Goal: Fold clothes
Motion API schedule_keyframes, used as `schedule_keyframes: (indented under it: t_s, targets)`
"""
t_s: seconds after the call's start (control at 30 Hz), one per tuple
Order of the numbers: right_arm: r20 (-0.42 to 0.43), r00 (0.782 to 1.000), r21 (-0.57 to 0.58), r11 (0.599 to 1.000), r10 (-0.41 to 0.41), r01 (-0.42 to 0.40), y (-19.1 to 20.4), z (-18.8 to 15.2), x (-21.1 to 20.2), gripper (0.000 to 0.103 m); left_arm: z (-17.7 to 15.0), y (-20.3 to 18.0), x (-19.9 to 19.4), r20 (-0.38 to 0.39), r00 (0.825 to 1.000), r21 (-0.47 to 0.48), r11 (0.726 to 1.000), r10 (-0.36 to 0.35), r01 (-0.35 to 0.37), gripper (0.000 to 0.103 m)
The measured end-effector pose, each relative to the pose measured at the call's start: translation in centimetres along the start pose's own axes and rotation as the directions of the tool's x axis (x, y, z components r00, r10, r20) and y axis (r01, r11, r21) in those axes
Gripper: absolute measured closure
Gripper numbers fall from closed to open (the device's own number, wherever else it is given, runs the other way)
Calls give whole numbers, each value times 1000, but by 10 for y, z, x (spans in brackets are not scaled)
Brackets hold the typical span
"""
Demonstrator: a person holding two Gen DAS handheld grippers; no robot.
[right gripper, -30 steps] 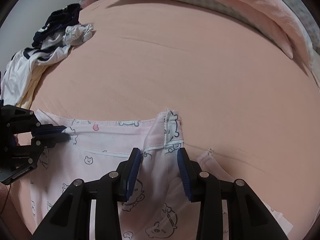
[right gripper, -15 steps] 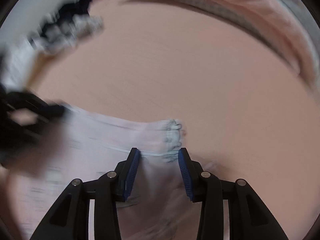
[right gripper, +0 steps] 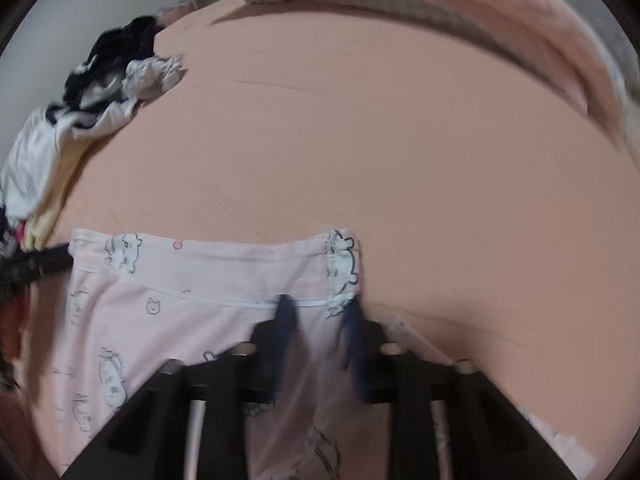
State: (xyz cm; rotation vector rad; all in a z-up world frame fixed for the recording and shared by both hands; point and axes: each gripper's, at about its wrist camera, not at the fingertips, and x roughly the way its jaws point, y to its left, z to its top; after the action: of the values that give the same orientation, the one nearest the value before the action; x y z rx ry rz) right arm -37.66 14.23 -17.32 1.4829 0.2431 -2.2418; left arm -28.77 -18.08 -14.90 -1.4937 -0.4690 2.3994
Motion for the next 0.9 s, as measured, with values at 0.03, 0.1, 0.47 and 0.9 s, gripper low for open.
schedule_keyframes:
  t_s: [0.03,0.1,0.47,0.9]
  targets:
    - [3,1000,0,1000,11,-11,3,0,-3,99,2,-4,-3,9,1000,23,1000,13,-13,101]
    - [17,1000,-23,1000,2,-2,7,1,-12,99,5,-4,-15,41,998,56,997,45,-47,101]
    - [12,986,192,968,165,-164,-38,6,14,93,6,12,6,15,970,117,963,242,-242,95]
    - [116,982,275,946,147,-174,25,-112,-118,78,-108,-76,-40,-73,994,56,996,77,-73,90]
